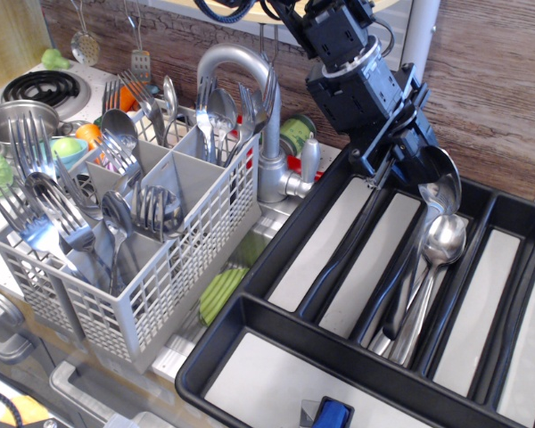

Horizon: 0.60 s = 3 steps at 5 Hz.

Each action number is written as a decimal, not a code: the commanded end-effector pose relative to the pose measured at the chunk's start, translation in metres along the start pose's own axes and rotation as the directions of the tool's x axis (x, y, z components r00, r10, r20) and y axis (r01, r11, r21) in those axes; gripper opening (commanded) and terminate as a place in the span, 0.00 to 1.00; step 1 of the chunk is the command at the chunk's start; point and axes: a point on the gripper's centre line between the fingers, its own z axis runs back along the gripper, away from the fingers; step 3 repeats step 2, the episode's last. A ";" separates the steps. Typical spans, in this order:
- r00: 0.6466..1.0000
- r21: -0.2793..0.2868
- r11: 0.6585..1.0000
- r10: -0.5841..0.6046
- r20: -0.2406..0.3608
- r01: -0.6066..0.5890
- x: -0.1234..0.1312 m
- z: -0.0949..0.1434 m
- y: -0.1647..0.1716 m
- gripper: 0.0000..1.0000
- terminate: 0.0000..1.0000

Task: Put big spoon from basket to tray

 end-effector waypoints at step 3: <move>0.997 -0.090 0.994 -0.059 0.044 0.063 0.016 -0.017 0.009 0.00 1.00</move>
